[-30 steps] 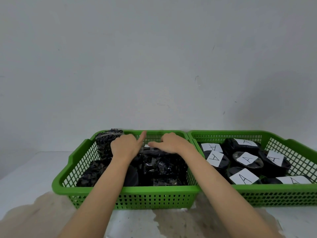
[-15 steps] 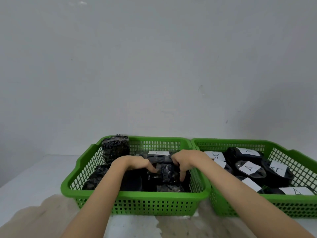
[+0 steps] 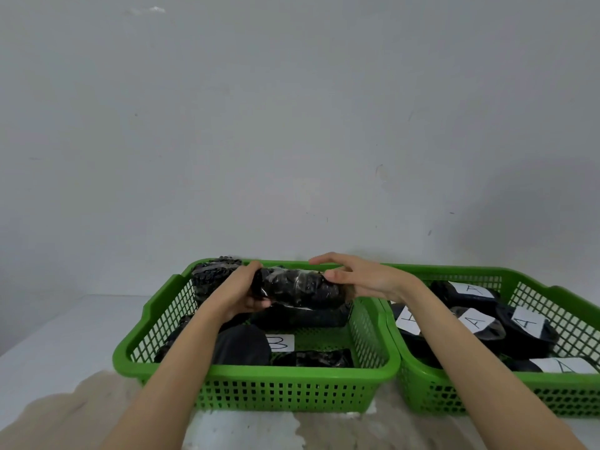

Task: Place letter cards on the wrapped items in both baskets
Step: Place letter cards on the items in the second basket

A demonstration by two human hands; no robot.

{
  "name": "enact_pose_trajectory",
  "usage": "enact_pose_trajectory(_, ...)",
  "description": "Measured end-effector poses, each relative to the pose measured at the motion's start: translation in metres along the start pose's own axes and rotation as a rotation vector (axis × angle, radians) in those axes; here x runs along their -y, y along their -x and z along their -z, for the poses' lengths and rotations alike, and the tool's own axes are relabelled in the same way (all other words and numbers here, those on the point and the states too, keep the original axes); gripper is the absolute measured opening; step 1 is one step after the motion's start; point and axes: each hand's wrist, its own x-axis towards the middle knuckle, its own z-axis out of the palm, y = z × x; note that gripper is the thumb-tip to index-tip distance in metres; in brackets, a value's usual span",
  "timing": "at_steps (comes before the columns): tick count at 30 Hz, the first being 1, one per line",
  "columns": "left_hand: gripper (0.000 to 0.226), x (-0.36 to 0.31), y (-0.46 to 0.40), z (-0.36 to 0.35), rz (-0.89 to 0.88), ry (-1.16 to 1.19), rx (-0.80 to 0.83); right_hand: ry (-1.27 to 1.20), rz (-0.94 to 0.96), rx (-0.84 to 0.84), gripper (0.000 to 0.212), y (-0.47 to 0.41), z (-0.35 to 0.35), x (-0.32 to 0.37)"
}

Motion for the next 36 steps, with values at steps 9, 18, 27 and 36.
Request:
enact_pose_trajectory(9, 0.053, -0.002, -0.008, 0.005, -0.136, 0.067, -0.095, -0.62, -0.023, -0.02, 0.058, -0.011, -0.004, -0.009)
enact_pose_trajectory(18, 0.066, 0.002, -0.005, 0.003, -0.231, -0.043, -0.073, -0.62, -0.135, -0.309, 0.062, -0.02, -0.007, -0.018)
enact_pose_trajectory(27, 0.045, 0.011, -0.01, 0.005, -0.227, -0.693, -0.301, 0.549, -0.108, -0.181, 0.079, -0.013, -0.01, -0.023)
enact_pose_trajectory(36, 0.045, 0.01, -0.004, -0.001, -0.184, -0.939, -0.031, 0.957, -0.288, 0.01, 0.074, -0.016, -0.022, -0.014)
